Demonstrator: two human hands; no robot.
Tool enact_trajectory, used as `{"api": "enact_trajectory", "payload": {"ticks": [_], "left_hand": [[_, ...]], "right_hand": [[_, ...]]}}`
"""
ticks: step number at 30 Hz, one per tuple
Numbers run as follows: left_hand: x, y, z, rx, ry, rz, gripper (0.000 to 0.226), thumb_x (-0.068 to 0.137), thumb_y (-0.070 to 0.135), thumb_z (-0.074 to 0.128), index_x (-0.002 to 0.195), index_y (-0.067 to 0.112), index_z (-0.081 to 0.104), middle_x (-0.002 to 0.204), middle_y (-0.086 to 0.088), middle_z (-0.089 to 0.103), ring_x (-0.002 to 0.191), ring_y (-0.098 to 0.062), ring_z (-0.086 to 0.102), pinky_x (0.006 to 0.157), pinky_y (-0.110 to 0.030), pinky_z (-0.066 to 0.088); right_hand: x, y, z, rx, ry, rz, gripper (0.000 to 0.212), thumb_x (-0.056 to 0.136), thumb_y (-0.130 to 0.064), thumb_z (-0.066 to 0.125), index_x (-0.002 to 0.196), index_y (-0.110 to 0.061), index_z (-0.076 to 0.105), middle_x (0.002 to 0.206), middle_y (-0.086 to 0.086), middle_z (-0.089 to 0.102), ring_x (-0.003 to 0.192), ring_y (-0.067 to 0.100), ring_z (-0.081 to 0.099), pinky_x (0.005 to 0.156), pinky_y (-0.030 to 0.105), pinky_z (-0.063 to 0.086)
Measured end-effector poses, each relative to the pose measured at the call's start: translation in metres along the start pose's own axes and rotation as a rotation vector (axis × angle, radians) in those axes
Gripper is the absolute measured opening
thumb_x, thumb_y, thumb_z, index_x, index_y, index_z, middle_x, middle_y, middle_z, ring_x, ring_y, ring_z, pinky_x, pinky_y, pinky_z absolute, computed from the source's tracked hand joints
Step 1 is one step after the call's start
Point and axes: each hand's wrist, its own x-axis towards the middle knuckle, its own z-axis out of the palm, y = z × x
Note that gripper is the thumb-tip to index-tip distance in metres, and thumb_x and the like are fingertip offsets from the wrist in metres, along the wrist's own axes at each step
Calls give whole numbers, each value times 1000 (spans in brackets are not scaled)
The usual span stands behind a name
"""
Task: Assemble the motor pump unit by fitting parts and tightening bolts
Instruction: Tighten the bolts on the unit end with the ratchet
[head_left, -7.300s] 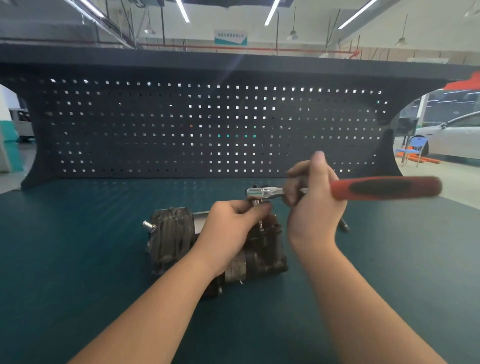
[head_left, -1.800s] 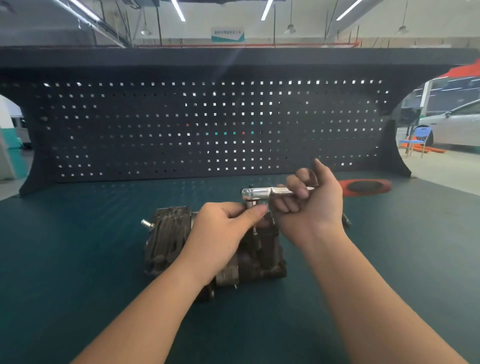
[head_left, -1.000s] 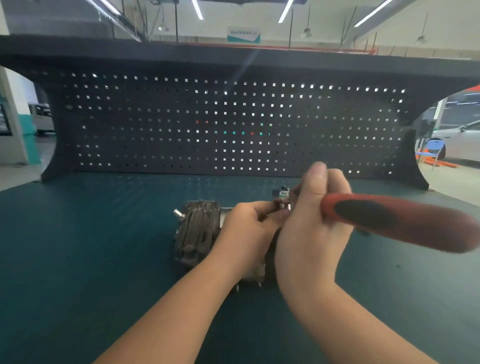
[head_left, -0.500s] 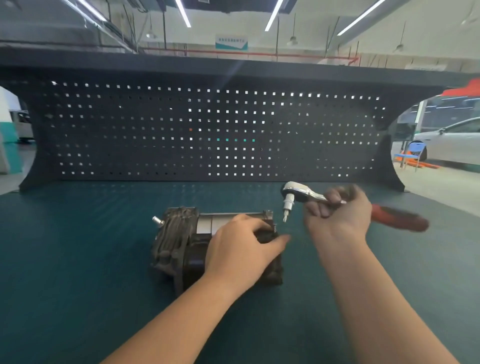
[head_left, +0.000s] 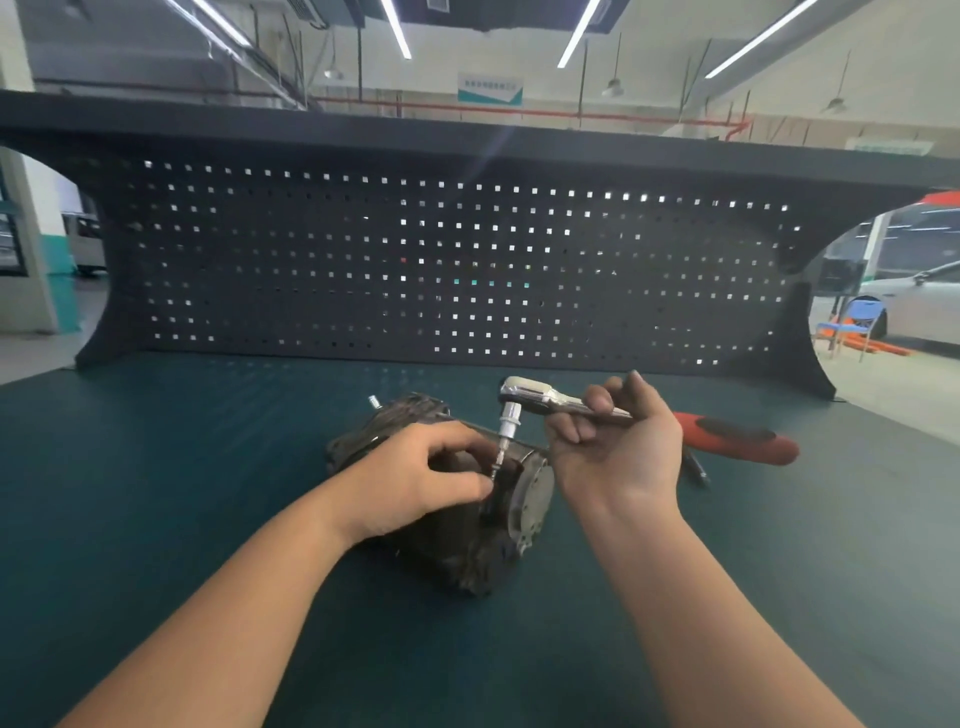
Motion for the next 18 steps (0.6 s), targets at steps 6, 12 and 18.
{"api": "enact_trajectory", "payload": {"ticks": [6,12,18], "left_hand": [[0,3,0,-138,92,-28,40,91,9,60,72,39,78,83,18,75,82,6,67,67,-6,46],[2,4,1,-177,90,-86,30,91,11,59,76,29,80,85,7,77,82,-3,70,70,-12,49],[3,1,0,-258,88,-102,24,91,15,56,93,26,77,93,-2,77,95,-12,71,85,-27,52]], "right_hand": [[0,0,1,7,-27,-11,30,97,-20,45,67,-14,46,51,-1,38,42,14,24,44,20,26],[-1,4,-1,-28,-51,-32,32,97,-20,46,66,-14,46,52,-1,37,43,14,23,44,21,26],[-2,4,-2,-67,-84,-68,33,97,-21,46,65,-15,46,52,-1,36,45,14,22,44,22,26]]}}
